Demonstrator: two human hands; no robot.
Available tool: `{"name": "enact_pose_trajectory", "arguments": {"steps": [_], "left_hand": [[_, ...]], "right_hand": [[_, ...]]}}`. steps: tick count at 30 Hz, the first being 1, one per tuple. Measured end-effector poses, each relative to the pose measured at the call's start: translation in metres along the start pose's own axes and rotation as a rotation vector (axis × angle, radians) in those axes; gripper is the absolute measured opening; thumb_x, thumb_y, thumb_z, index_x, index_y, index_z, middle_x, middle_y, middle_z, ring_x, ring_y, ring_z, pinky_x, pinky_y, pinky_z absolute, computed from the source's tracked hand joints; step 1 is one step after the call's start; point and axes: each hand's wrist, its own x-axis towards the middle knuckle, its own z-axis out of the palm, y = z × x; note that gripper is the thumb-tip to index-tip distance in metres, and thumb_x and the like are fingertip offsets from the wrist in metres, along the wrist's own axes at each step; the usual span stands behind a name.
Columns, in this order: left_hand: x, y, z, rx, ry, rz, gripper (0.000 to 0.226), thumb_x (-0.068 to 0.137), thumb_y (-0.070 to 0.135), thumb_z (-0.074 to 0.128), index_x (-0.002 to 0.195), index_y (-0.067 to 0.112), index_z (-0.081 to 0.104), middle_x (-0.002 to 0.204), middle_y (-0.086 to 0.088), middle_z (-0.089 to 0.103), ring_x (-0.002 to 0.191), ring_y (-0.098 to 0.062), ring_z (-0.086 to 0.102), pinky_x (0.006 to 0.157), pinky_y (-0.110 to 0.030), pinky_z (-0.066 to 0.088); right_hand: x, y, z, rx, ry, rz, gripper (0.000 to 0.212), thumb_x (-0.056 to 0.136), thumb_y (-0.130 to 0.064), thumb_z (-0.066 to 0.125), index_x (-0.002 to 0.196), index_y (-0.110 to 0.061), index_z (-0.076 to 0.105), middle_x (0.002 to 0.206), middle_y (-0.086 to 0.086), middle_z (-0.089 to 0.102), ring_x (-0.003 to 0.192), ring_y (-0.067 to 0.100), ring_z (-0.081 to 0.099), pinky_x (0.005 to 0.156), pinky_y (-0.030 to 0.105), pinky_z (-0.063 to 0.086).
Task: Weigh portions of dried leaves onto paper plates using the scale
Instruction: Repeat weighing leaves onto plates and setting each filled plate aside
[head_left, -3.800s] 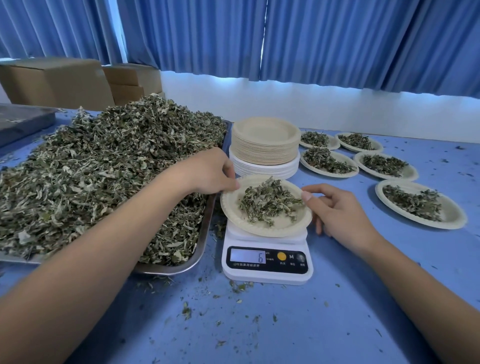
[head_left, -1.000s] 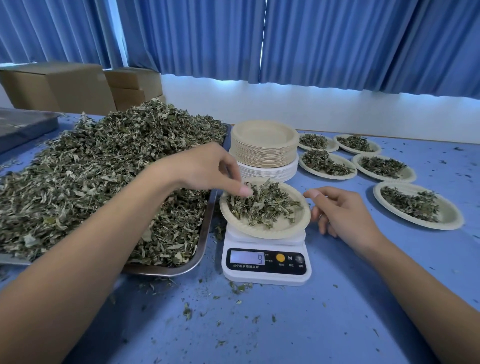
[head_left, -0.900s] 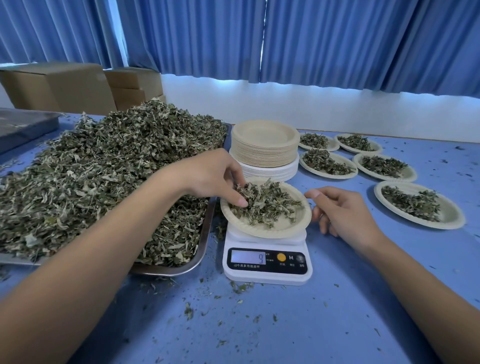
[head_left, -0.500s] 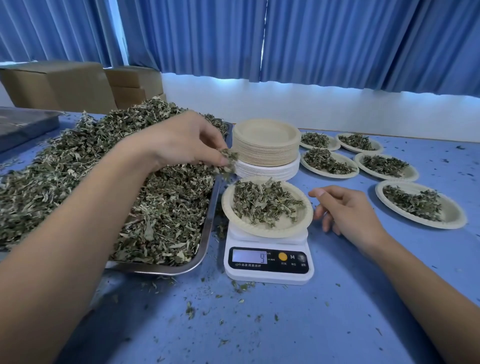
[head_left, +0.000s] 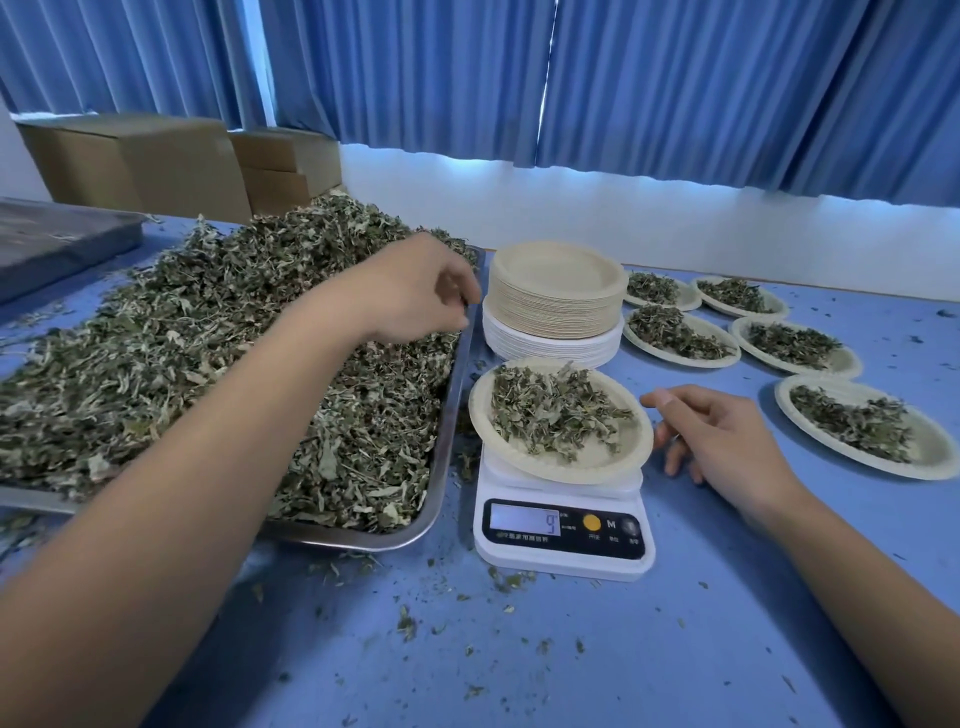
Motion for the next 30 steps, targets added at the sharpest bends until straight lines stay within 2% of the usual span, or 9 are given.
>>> {"name": "enact_pose_trajectory", "arguments": {"steps": [2,5,12,19,23,26,28,30], "left_hand": [[0.000,0.006,0.009,-0.067,-0.053,0.087,0.022,0.088,0.013,0.075,0.109,0.019,0.075,0.095,0.003,0.074,0.088,-0.014,0.070,0.088,-0.033,0.057],[0.006,0.007,0.024,-0.033,-0.097,0.145,0.023,0.088,0.017,0.076,0.110,0.018,0.074,0.094,0.004,0.074,0.079,-0.007,0.065,0.078,-0.024,0.054],[0.011,0.002,0.041,-0.140,-0.122,0.154,0.016,0.092,0.019,0.073,0.107,0.020,0.076,0.093,-0.001,0.072,0.069,0.004,0.058,0.072,-0.016,0.049],[0.008,0.013,0.046,-0.181,-0.177,0.176,0.019,0.089,0.023,0.076,0.108,0.022,0.076,0.092,0.003,0.073,0.076,-0.006,0.062,0.081,-0.028,0.054],[0.005,0.026,0.057,-0.083,-0.143,0.203,0.025,0.088,0.033,0.076,0.111,0.024,0.074,0.089,0.012,0.067,0.072,0.002,0.058,0.071,-0.021,0.048],[0.003,0.034,0.069,0.020,-0.112,0.203,0.030,0.087,0.039,0.076,0.113,0.024,0.072,0.091,0.013,0.064,0.075,0.002,0.056,0.065,-0.018,0.041],[0.001,0.036,0.076,0.057,-0.080,0.191,0.030,0.087,0.039,0.076,0.111,0.022,0.073,0.092,0.010,0.065,0.076,0.001,0.055,0.064,-0.017,0.041],[0.000,0.038,0.080,0.075,-0.051,0.178,0.025,0.087,0.034,0.076,0.105,0.018,0.075,0.091,0.006,0.068,0.076,-0.004,0.059,0.067,-0.022,0.047]], "right_hand": [[0.000,0.000,0.000,-0.003,0.000,-0.005,0.021,0.101,-0.040,0.059,0.091,-0.033,0.077,0.068,0.004,0.068,0.049,0.022,0.058,0.042,0.027,0.040],[0.000,0.001,0.000,-0.011,0.002,-0.006,0.021,0.101,-0.040,0.059,0.092,-0.033,0.077,0.068,0.004,0.068,0.049,0.022,0.058,0.041,0.025,0.040],[0.002,0.004,0.000,-0.023,-0.003,-0.021,0.021,0.101,-0.038,0.059,0.091,-0.034,0.077,0.067,0.005,0.069,0.049,0.022,0.059,0.042,0.019,0.041],[0.003,0.006,0.002,-0.044,-0.017,-0.031,0.026,0.101,-0.039,0.060,0.085,-0.029,0.077,0.066,0.004,0.069,0.047,0.021,0.059,0.044,0.015,0.041],[0.002,0.007,0.001,-0.039,-0.018,-0.045,0.026,0.101,-0.039,0.060,0.085,-0.029,0.078,0.066,0.005,0.069,0.047,0.021,0.058,0.044,0.014,0.041],[0.003,0.008,0.001,-0.048,-0.019,-0.053,0.026,0.102,-0.040,0.059,0.086,-0.031,0.077,0.067,0.005,0.069,0.047,0.020,0.059,0.045,0.013,0.040],[0.003,0.009,0.001,-0.058,-0.021,-0.058,0.027,0.102,-0.041,0.058,0.086,-0.030,0.077,0.067,0.004,0.070,0.047,0.020,0.060,0.045,0.013,0.041],[0.003,0.010,0.001,-0.058,-0.020,-0.060,0.027,0.102,-0.041,0.058,0.085,-0.030,0.077,0.068,0.004,0.070,0.047,0.019,0.060,0.045,0.013,0.041]]}}
